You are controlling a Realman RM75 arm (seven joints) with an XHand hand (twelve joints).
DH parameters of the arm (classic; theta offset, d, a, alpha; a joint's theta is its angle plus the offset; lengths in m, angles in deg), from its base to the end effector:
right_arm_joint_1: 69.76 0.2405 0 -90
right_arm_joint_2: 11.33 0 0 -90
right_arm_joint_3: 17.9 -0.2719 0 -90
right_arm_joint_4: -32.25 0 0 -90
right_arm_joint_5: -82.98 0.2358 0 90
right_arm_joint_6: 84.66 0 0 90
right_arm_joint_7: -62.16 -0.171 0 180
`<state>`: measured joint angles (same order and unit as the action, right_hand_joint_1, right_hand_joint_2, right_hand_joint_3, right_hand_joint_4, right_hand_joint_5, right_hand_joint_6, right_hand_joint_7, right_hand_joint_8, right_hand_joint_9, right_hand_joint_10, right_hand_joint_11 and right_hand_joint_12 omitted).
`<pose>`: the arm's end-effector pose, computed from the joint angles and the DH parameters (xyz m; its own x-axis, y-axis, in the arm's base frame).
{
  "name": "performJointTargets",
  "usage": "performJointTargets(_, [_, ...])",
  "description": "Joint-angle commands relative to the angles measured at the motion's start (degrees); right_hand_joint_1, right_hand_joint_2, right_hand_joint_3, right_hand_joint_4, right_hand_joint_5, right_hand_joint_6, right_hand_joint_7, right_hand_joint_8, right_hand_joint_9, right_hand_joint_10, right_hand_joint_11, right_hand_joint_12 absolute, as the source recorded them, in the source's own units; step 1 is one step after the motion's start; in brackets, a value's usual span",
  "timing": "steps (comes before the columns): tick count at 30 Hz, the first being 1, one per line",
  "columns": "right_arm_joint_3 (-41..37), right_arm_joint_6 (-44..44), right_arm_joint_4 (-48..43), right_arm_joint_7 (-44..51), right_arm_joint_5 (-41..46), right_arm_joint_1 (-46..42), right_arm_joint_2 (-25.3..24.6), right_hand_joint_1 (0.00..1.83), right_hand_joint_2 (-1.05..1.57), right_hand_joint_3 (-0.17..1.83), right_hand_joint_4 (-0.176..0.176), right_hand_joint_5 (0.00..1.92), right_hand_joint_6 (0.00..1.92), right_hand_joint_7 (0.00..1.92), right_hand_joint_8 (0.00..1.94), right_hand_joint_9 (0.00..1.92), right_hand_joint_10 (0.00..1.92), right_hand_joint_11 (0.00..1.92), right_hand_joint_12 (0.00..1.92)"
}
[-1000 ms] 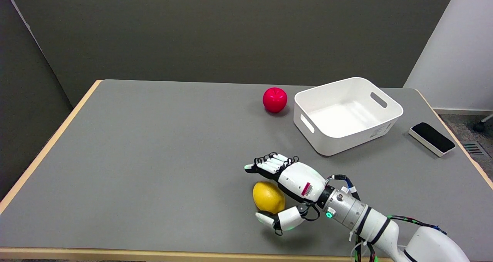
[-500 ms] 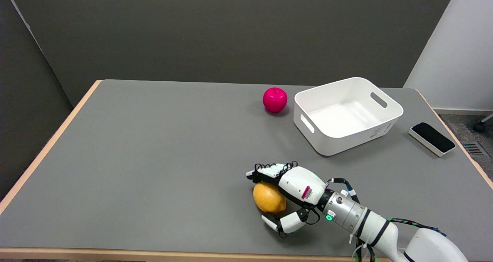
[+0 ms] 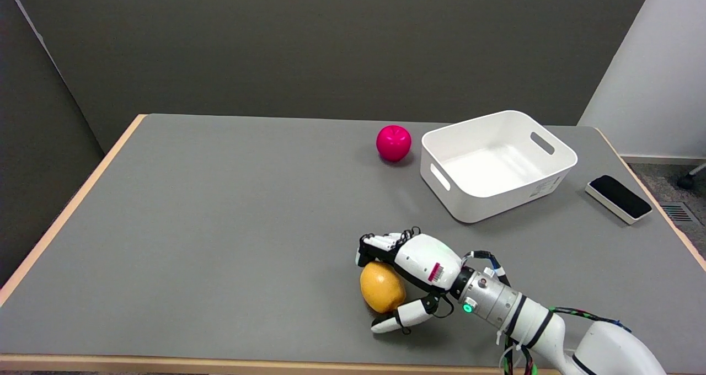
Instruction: Pick up the lemon.
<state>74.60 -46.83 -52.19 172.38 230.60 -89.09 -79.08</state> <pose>-0.3419 -0.2774 0.2565 0.9250 -0.2062 0.3192 -0.3795 -0.4599 0.8028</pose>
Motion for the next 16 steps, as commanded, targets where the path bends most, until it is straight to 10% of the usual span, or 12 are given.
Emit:
performJointTargets(1, [-0.48, -2.35, -5.58, 0.0, 0.04, 6.07, 2.11, 1.29, 1.28, 0.16, -0.147, 0.38, 1.64, 0.57, 1.69, 0.65, 1.81, 0.63, 1.92])
performJointTargets(16, [-16.07, -18.65, -8.58, 0.08, 0.04, 23.27, 5.26, 1.3, 1.22, 0.24, -0.149, 0.42, 1.62, 0.61, 1.64, 0.68, 1.76, 0.7, 1.92])
